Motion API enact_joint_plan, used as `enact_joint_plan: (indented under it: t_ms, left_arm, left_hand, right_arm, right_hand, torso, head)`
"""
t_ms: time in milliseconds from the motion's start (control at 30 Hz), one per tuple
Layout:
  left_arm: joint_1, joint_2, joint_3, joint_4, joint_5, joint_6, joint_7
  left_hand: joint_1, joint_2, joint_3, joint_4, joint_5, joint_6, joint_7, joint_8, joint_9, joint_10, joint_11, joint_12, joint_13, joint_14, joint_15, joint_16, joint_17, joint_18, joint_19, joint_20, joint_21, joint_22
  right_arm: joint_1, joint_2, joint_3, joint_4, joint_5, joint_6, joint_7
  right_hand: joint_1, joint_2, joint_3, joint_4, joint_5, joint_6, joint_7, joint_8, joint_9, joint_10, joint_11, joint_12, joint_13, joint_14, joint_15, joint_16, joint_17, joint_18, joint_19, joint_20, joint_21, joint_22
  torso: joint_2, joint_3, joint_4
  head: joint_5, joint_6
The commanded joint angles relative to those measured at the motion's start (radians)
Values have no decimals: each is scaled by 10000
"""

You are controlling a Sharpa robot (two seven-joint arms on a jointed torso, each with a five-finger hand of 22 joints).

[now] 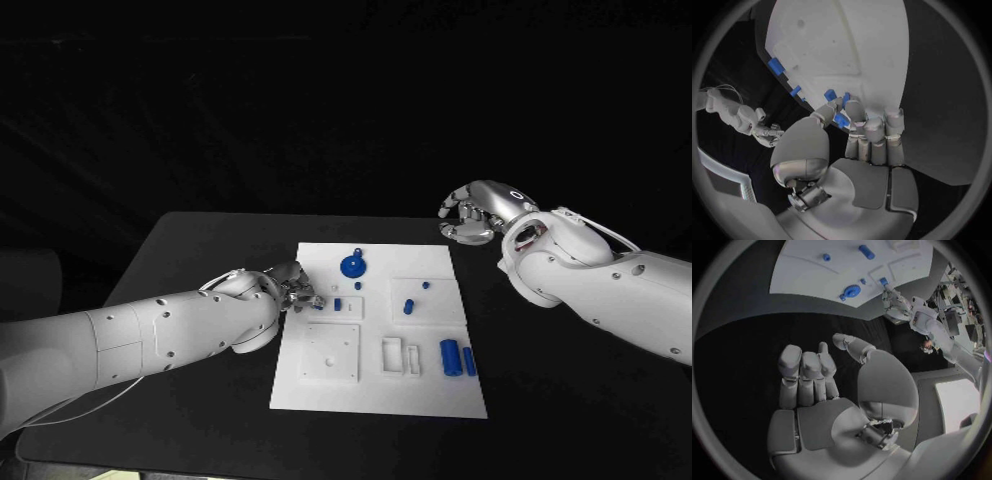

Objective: Assemble the parts on the task board

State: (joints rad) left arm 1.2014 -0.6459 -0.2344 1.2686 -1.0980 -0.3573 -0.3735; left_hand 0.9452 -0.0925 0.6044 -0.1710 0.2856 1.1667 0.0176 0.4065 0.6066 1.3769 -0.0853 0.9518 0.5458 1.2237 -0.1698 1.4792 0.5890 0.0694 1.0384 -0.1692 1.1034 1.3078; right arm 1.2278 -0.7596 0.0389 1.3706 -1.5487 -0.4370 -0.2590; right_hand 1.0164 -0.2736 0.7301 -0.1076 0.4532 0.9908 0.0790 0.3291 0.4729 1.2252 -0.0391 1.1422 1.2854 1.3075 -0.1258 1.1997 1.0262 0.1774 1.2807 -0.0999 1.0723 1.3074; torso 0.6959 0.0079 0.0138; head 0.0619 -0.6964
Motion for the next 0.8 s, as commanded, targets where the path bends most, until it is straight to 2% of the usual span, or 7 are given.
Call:
enact_joint_plan:
  t_ms: [33,633,800]
  left_arm:
    - [-101,-12,-74,6,-5,477,-269]
    - [-101,-7,-74,-44,-5,529,-255]
    - [-101,-3,-74,-60,4,562,-221]
  left_hand:
    - [41,97,538,-492,29,547,-180,35,6,309,-230,33,13,330,-417,30,13,131,4,-1045,43,166]
    - [-17,62,489,-467,-54,579,-184,55,6,320,-230,60,35,338,-416,53,26,131,5,-1039,58,167]
    - [-162,-57,409,-322,-184,634,-198,88,6,333,-241,117,81,349,-424,96,51,136,10,-1034,74,162]
  right_arm:
    - [-1,6,4,11,-45,105,87]
    - [-1,2,4,7,-45,106,88]
    - [-1,-2,4,7,-45,112,90]
  right_hand:
    - [-31,38,-9,-10,55,243,159,-63,9,-470,220,12,-8,83,2,-36,10,844,10,-52,-36,111]
    - [-34,38,-11,-15,63,242,159,-65,11,-476,220,6,-13,83,2,-38,11,844,10,-52,-38,112]
    - [-36,38,-12,-16,65,243,159,-65,12,-469,220,14,-8,83,2,-38,11,844,10,-51,-39,113]
  torso:
    - [-2,-1,0]
    - [-2,3,-8]
    - [-6,4,-8]
  head:
    - [0,0]
    - [-1,1]
    - [-7,0]
